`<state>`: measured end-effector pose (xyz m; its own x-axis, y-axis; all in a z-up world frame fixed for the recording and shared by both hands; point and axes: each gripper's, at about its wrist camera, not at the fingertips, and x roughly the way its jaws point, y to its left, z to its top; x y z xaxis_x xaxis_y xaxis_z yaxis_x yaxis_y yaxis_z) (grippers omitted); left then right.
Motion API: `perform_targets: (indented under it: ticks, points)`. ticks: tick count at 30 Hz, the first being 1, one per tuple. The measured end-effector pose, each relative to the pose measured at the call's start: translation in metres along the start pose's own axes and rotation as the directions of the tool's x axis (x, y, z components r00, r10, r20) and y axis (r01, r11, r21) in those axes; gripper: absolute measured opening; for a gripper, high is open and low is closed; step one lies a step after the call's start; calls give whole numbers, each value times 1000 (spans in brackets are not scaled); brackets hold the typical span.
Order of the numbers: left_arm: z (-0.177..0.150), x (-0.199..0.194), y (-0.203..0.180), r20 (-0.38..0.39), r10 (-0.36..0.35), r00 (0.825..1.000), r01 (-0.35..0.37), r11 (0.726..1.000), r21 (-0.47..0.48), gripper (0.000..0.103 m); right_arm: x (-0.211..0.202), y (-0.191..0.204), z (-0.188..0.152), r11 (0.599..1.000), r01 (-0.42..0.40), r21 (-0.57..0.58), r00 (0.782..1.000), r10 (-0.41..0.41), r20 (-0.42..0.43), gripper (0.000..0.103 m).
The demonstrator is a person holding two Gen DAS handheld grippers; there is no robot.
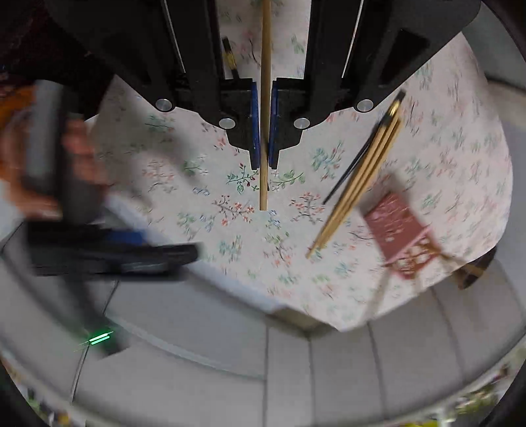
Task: Organize utensils
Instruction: 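Grasp another bamboo chopstick with the right tool while the left tool holds its chopstick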
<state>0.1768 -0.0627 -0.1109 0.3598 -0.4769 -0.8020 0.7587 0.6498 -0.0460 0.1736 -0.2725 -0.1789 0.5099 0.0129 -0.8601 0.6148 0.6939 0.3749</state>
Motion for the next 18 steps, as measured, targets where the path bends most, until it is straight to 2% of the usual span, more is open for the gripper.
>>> perform_targets:
  ticks: [1, 3, 4, 5, 6, 7, 8, 9, 10, 12, 15, 18]
  points:
    - [-7, -15, -9, 26, -2, 1000, 3, 1000, -18, 4, 5, 6, 1, 1000, -10, 11, 1000, 11, -13, 82]
    - [-18, -42, -8, 85, 6, 996, -3, 999, -42, 4, 28, 24, 8, 995, -67, 67, 991, 74, -108, 65]
    - [-23, -58, -13, 113, 10, 994, -5, 999, -46, 4, 40, 29, 14, 988, -108, 113, 977, 126, -170, 55]
    - [-29, -70, -12, 151, 12, 988, -4, 999, -54, 4, 60, 31, 19, 968, -152, 202, 948, 201, -248, 49]
    - [-32, -78, -11, 176, 13, 984, -3, 998, -59, 4, 77, 32, 23, 935, -198, 294, 914, 284, -290, 39]
    - [-36, -93, -11, 218, 19, 976, -4, 998, -67, 4, 86, 34, 27, 914, -236, 330, 896, 336, -290, 34]
    - [-39, -102, -10, 247, 21, 969, -2, 997, -75, 4, 91, 37, 31, 905, -264, 335, 890, 362, -276, 30]
    - [-41, -108, -9, 273, 21, 962, 1, 997, -80, 4, 94, 40, 34, 907, -273, 321, 895, 362, -262, 18]
    - [-47, -110, -6, 293, 21, 956, 4, 996, -84, 4, 98, 43, 37, 910, -278, 306, 900, 358, -248, 14]
    - [-51, -121, 0, 341, 17, 940, 18, 995, -100, 4, 106, 49, 43, 926, -258, 275, 916, 325, -236, 14]
    - [-53, -130, 5, 377, 12, 926, 28, 994, -102, 4, 118, 60, 51, 949, -213, 233, 931, 269, -245, 14]
    - [-55, -137, 4, 401, 1, 916, 38, 995, -89, 4, 131, 68, 62, 958, -183, 222, 931, 242, -274, 17]
